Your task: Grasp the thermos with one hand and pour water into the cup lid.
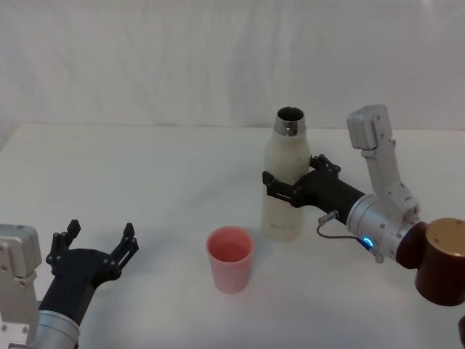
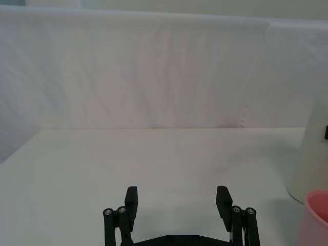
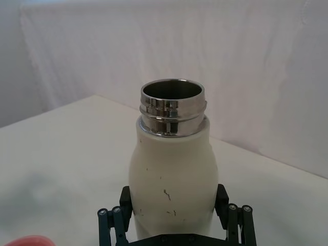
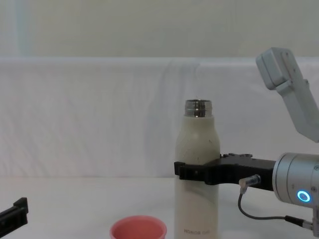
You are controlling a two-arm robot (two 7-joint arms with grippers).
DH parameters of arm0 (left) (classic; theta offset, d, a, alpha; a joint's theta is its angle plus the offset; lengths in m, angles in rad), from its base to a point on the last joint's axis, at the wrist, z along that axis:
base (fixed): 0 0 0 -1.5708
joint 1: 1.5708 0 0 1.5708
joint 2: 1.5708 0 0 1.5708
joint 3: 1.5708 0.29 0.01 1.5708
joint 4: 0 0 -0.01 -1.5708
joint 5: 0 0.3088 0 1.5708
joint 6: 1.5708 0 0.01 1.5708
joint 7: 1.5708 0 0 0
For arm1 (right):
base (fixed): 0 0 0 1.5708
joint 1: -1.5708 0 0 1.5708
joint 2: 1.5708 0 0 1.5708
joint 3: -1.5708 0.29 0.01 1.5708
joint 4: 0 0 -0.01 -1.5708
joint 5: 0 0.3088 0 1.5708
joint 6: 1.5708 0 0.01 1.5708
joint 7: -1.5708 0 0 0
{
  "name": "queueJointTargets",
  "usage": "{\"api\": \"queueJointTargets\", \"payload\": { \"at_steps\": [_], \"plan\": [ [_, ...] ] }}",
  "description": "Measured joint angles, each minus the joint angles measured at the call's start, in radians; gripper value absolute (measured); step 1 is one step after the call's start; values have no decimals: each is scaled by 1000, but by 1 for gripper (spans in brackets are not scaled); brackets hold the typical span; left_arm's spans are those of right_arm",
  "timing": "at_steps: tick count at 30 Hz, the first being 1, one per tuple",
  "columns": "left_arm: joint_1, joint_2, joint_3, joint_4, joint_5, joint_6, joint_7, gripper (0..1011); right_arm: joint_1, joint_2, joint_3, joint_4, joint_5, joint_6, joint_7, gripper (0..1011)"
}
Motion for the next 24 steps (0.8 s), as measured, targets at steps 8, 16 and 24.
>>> {"api": "queueJointTargets", "payload": {
  "at_steps": [8, 16, 24],
  "plan": [
    [0, 0, 0, 0, 0, 0, 0, 1001, -24, 27, -7, -43, 30, 2, -14, 1000],
    [0, 0, 0, 0, 0, 0, 0, 1001, -45, 55, -13, -85, 51, 8, -26, 1000],
    [0, 0, 0, 0, 0, 0, 0, 1001, -87, 85, -13, -148, 72, 17, -39, 1000]
  ]
}}
